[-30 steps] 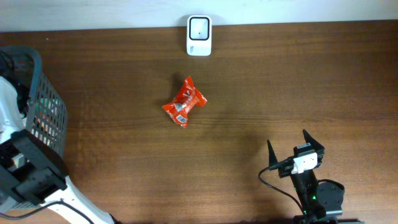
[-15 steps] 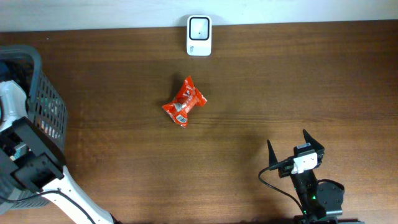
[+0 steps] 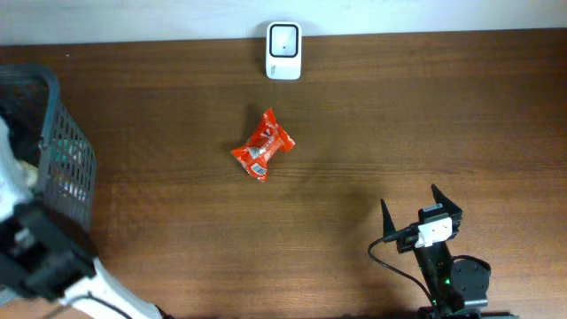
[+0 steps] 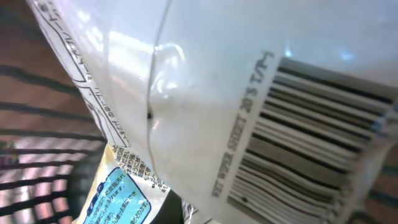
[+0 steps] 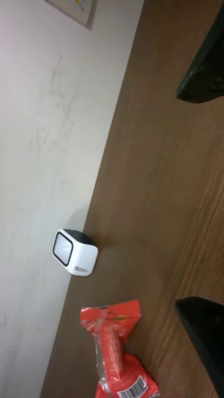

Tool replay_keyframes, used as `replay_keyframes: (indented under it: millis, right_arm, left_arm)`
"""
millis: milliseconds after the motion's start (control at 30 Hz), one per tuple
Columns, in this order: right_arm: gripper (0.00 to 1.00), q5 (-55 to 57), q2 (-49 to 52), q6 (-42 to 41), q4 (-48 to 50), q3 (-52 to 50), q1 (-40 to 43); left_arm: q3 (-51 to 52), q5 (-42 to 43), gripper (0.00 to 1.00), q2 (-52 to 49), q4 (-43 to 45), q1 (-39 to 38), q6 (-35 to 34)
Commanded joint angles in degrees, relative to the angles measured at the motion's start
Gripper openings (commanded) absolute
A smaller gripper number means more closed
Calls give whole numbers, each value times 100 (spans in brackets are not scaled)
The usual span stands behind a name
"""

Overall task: Scan the item barcode
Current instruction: 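Reach the left gripper into the basket and grasp the white chip bag, then place the white chip bag beside the red bag with the left gripper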

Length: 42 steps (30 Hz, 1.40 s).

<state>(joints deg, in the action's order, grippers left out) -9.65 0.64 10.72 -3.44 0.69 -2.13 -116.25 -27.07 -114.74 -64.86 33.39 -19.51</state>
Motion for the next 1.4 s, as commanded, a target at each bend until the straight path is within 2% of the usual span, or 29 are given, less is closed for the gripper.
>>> replay_keyframes:
  millis: [0,133,267,467,533,700,833,933,967,1000,1033,1067,1167,1233,1367]
  right_arm:
    - [98,46,-28,-48,-26,-37,-37]
    - [98,46,-28,-48,-26,-37,-37]
    - [98,46,-28,-48,-26,-37,-37]
    - [98,46,-28,-50,-26,-37,-37]
    - [98,46,-28,-50,-26,-37,-37]
    - [98,46,-28,-50,-26,-37,-37]
    - [98,46,-28,-50,-26,-37,-37]
    - [98,46,-28,-50,-26,-37,-37]
    - [98,46,-28,-50,-26,-37,-37]
    - [98,46,-28,-48,-26,-37,-37]
    - [98,46,-28,-48,-26,-37,-37]
    - [98,46,-28,-50,-26,-37,-37]
    - [98,46,-28,-50,-26,-37,-37]
    - [98,46,-28,-50,-26,-37,-37]
    - [98,46,-28,-48,-26,-37,-37]
  left_arm:
    - [-212,258,0,1379,-85,-105,-9]
    - [-212,640,0,2103,-39,-719,376]
    - [-186,780,0,2151,-258,-1862,599]
    - [251,938,0,1615,-645,-3388,533]
    - [658,955,0,1410,-605,-3615,133]
    - [1790,1919,0,828,271,-4162,90]
    - [2090,2323,0,407,614,-4557,90]
    - [2092,2330,0,44,699,-4940,87]
    - [2092,2330,25,-37,706,-5036,90]
    - [2092,2332,61,-94,708,-5132,90]
    - [2092,2328,82,-118,717,-5217,90]
    - [2090,2326,88,-118,741,-5298,92]
    - [1698,2312,93,-66,623,-5362,190]
    - [975,2199,95,42,291,-5182,249]
    - [-1351,1930,93,479,-765,-4172,247]
